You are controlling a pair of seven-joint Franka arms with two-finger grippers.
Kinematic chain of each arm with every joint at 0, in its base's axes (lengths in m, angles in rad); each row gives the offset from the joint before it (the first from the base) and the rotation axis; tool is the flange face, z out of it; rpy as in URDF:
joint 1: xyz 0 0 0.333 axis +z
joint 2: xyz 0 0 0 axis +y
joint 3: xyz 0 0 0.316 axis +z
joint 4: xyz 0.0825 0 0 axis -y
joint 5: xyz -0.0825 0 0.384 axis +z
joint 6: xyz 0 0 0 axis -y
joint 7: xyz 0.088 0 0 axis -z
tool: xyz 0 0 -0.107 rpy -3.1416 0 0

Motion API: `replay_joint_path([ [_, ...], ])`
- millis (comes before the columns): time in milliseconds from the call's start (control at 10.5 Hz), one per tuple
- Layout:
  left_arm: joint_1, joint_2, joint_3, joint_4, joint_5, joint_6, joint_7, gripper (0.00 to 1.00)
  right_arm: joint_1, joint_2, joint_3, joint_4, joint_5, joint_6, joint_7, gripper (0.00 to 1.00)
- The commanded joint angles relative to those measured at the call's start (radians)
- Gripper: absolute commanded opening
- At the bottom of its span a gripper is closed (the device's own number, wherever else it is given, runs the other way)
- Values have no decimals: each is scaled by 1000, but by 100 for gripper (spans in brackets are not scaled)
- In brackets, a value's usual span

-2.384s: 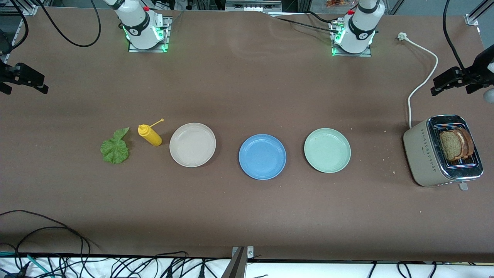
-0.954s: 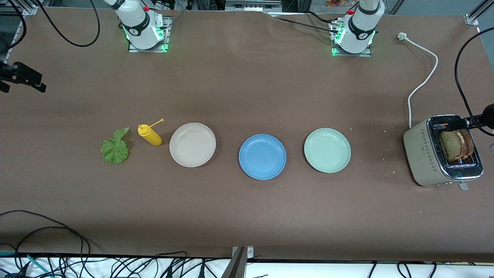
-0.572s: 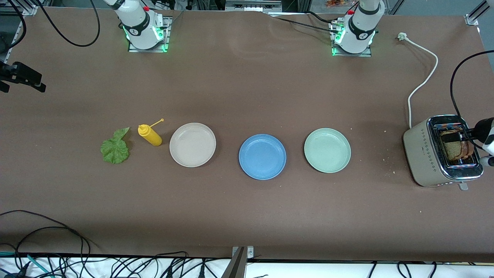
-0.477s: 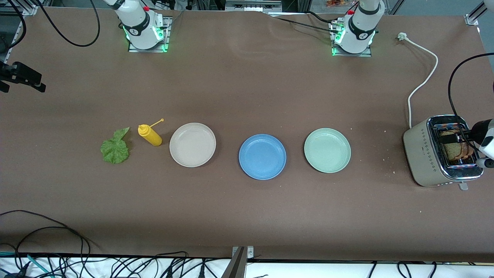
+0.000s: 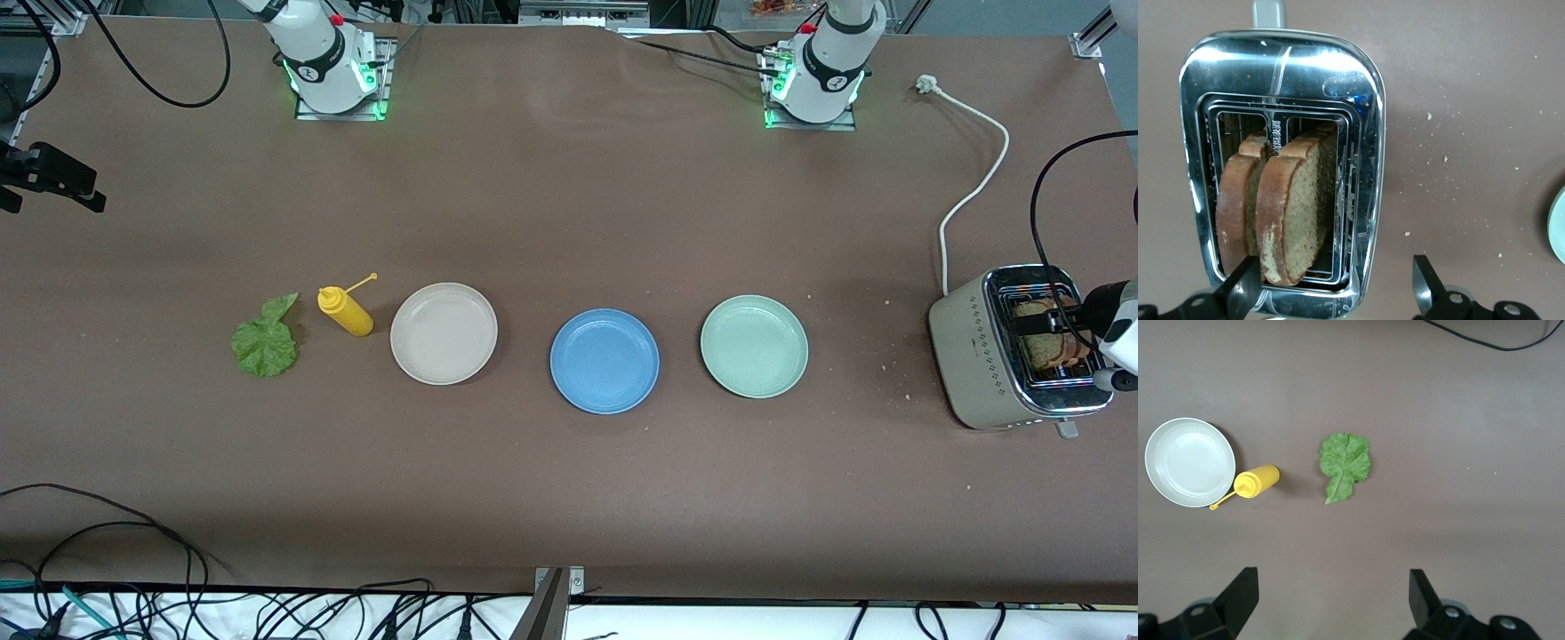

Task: Make sandwich in blue plate with both arms
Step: 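Reach the left gripper down to the bread slice in the toaster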

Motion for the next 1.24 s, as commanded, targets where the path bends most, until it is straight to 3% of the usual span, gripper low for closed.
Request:
replay_joint_path([
  [0,17,28,-1,26,14,5,39,100,-2,1,2,19,-18,-19,-6,100],
  [1049,33,61,-3,26,9,54,68,100,-3,1,1,19,-16,-19,-6,100],
  [1144,31,61,-3,26,9,54,66,90,-3,1,1,19,-16,-19,-6,100],
])
